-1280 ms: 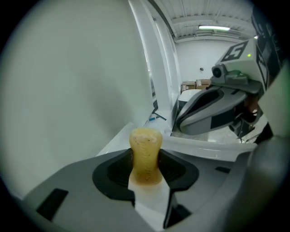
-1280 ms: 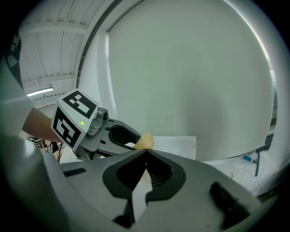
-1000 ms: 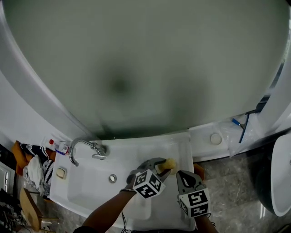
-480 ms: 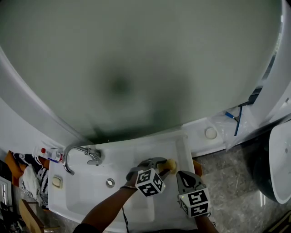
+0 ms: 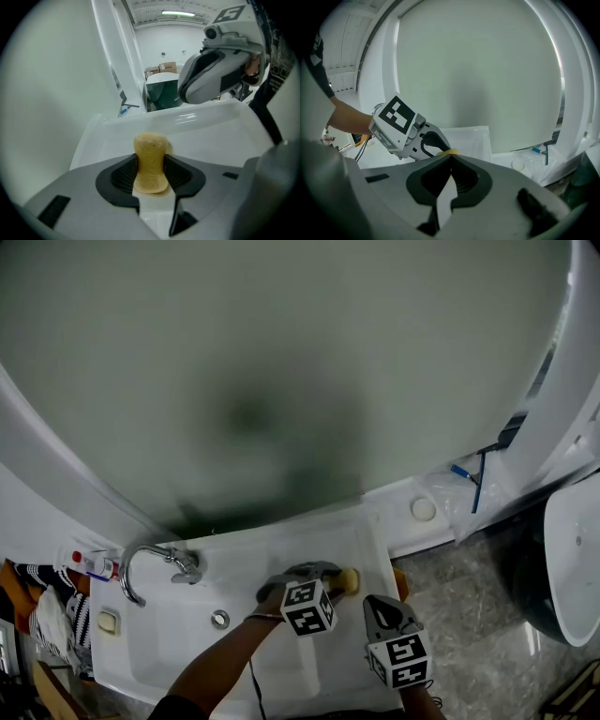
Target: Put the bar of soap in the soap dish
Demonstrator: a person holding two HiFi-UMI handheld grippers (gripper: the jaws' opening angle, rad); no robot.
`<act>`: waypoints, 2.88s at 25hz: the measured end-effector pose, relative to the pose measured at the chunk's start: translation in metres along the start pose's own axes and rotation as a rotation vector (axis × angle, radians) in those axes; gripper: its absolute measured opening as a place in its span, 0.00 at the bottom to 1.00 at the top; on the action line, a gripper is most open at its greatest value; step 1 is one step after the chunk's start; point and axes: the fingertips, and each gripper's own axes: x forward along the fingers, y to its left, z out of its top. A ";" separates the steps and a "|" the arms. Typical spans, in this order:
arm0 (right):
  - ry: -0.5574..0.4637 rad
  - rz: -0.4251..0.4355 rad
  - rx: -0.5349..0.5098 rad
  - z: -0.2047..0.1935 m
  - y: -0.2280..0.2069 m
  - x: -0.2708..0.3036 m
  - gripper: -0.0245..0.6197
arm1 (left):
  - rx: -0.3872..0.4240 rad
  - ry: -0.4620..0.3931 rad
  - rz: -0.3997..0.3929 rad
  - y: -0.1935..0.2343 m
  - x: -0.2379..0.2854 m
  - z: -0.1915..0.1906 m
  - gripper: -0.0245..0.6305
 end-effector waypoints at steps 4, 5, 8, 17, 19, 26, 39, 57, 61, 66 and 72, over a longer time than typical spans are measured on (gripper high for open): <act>0.009 -0.018 0.008 -0.004 -0.002 -0.001 0.06 | 0.008 0.007 -0.026 0.001 0.002 0.000 0.32; 0.011 -0.019 0.008 -0.005 -0.002 -0.002 0.06 | 0.009 0.010 -0.034 0.001 0.003 -0.001 0.32; 0.015 -0.020 0.007 -0.006 -0.002 -0.003 0.06 | 0.013 0.022 -0.061 0.001 0.005 -0.001 0.32; 0.015 -0.022 0.011 -0.008 -0.003 -0.003 0.06 | 0.033 0.039 -0.101 0.001 0.009 -0.001 0.33; 0.013 -0.020 0.012 -0.007 -0.003 -0.004 0.06 | 0.030 0.029 -0.087 0.003 0.009 -0.001 0.33; 0.002 -0.009 0.015 -0.006 -0.005 -0.004 0.06 | 0.002 0.009 -0.069 0.006 0.003 0.005 0.33; -0.034 0.084 -0.013 0.006 0.001 -0.005 0.06 | -0.129 -0.014 0.034 0.007 -0.022 0.014 0.32; -0.058 0.273 -0.076 0.016 0.017 -0.006 0.06 | -0.443 -0.093 0.219 -0.017 -0.051 0.028 0.12; -0.059 0.278 -0.086 0.016 0.026 -0.007 0.05 | -0.525 -0.131 0.252 -0.021 -0.060 0.026 0.10; -0.062 0.255 -0.096 0.017 0.036 -0.012 0.05 | -0.597 -0.203 0.281 -0.030 -0.070 0.026 0.07; -0.061 0.221 -0.106 0.011 0.055 -0.022 0.05 | -0.672 -0.288 0.300 -0.047 -0.085 0.023 0.05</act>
